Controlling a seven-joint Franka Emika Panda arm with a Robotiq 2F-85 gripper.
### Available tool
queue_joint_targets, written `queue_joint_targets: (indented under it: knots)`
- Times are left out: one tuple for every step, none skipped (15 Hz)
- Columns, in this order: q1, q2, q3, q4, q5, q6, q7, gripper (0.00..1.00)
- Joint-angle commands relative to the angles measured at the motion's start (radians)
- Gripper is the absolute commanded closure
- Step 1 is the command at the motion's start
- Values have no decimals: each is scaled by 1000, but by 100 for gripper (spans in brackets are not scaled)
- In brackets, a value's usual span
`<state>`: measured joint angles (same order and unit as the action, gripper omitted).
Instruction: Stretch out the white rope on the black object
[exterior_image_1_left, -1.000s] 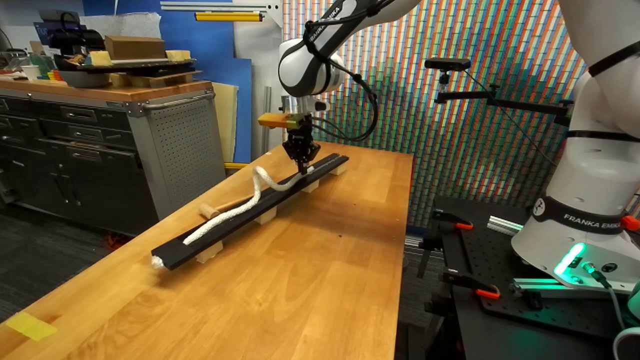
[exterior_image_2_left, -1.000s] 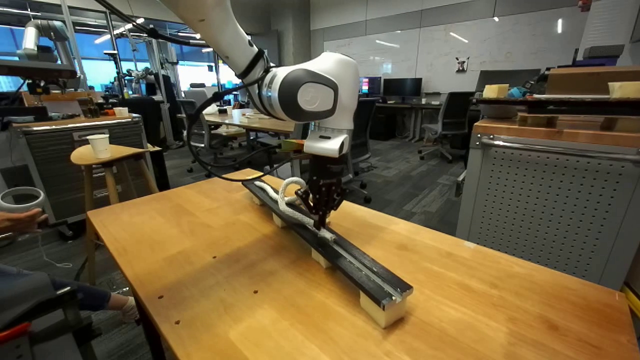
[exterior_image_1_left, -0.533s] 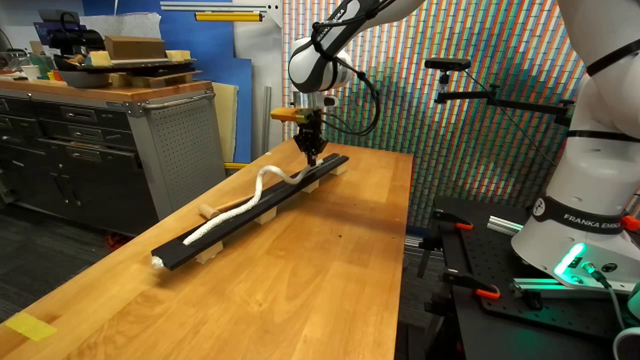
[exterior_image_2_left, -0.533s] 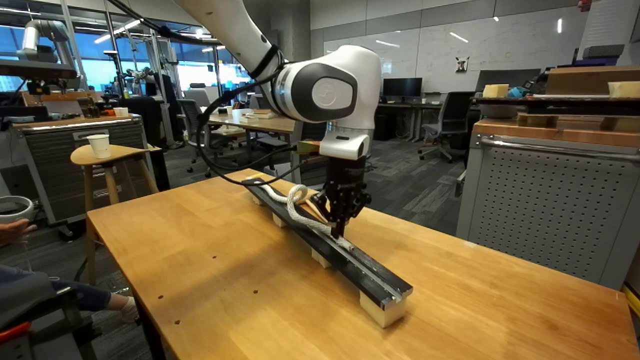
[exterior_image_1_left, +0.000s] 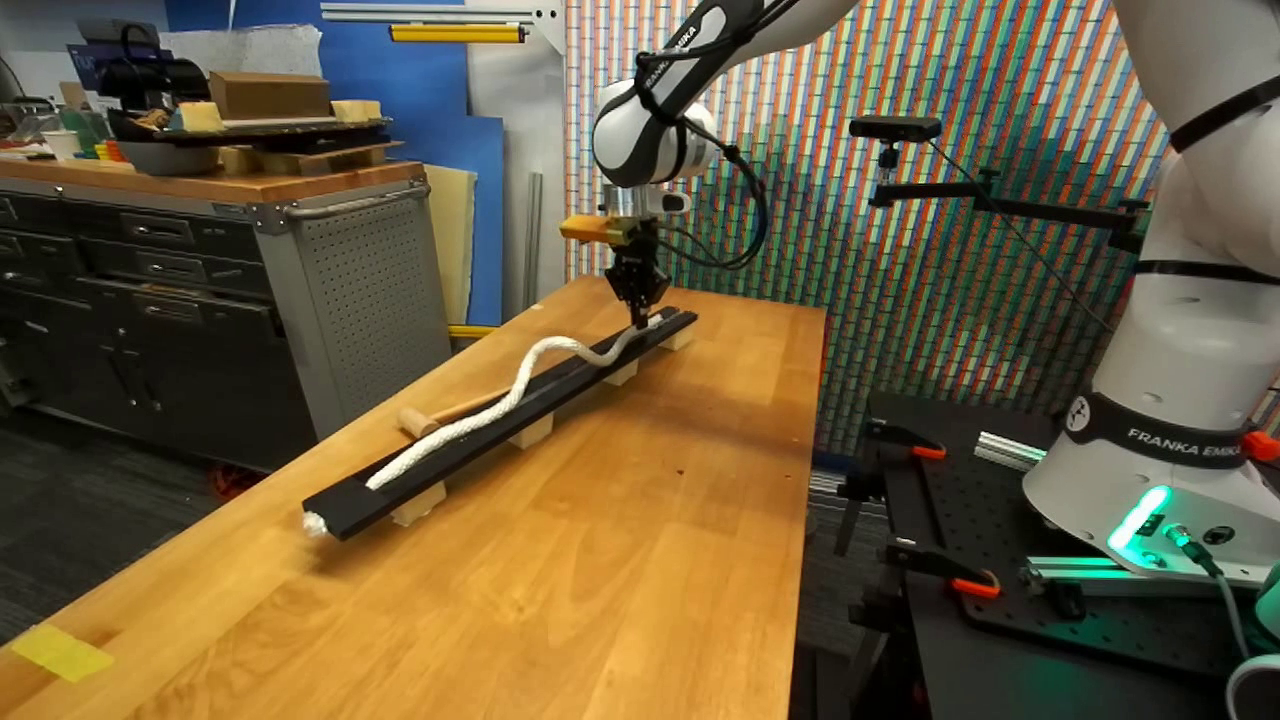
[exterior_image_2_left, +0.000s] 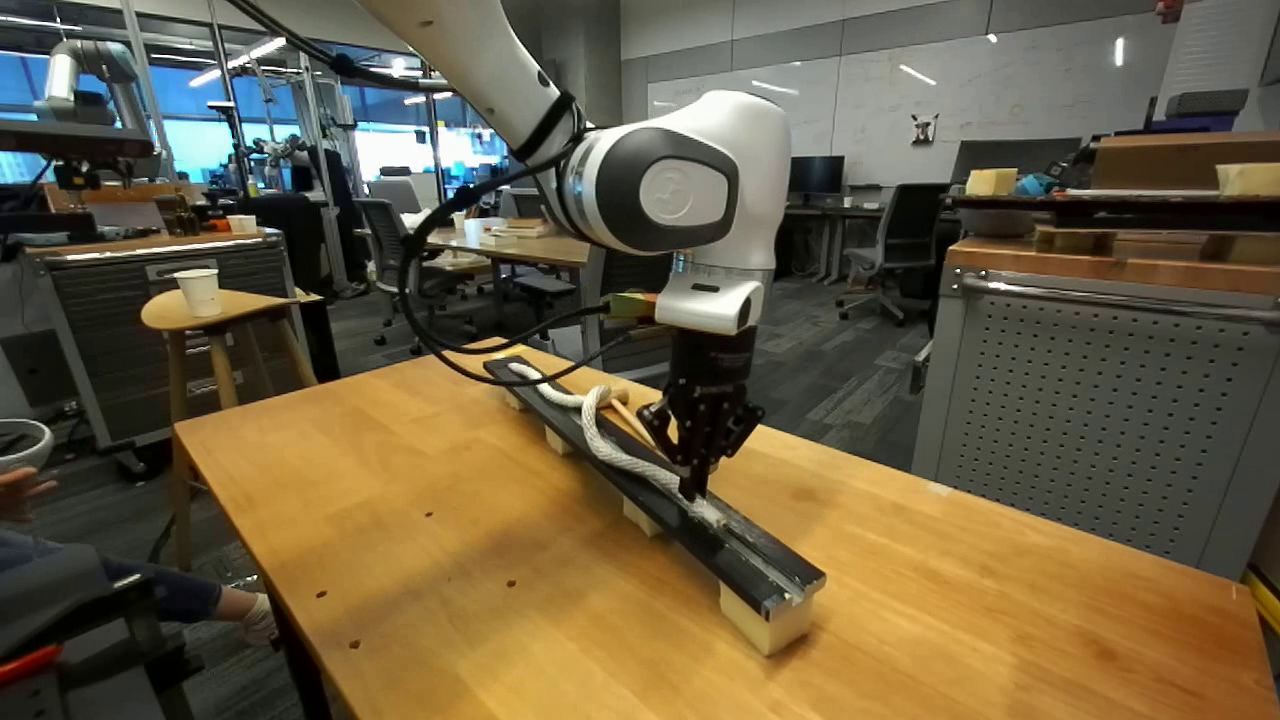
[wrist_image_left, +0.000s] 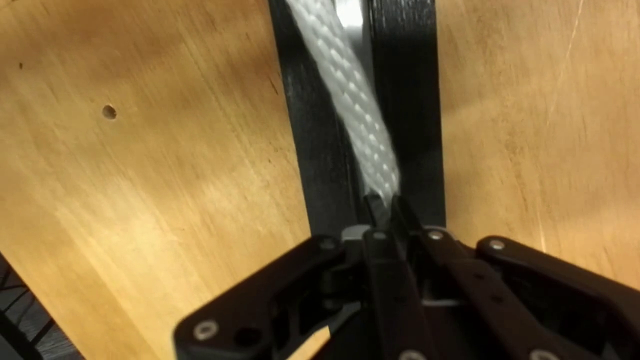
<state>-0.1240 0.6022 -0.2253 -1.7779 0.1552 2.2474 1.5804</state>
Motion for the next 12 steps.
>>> queue_joint_targets:
  knots:
    - [-17,6,-23,3,1,22,15,98]
    - [-22,9,-28,7,2,23,18,98]
    - [-30,13,-33,11,4,24,19,98]
    - [-37,16,-38,14,4,27,20,98]
    - [-45,19,-42,18,6,31,22,98]
    - [-55,20,-42,20,9,25,14,98]
    - [-62,21,-45,21,9,27,14,98]
    - [-70,22,-45,22,11,24,10,98]
    - [-76,23,-45,23,11,23,9,98]
    - [-79,25,-47,23,8,27,9,98]
    - [-81,26,-46,22,7,27,8,98]
    - [-80,27,-47,22,5,28,8,98]
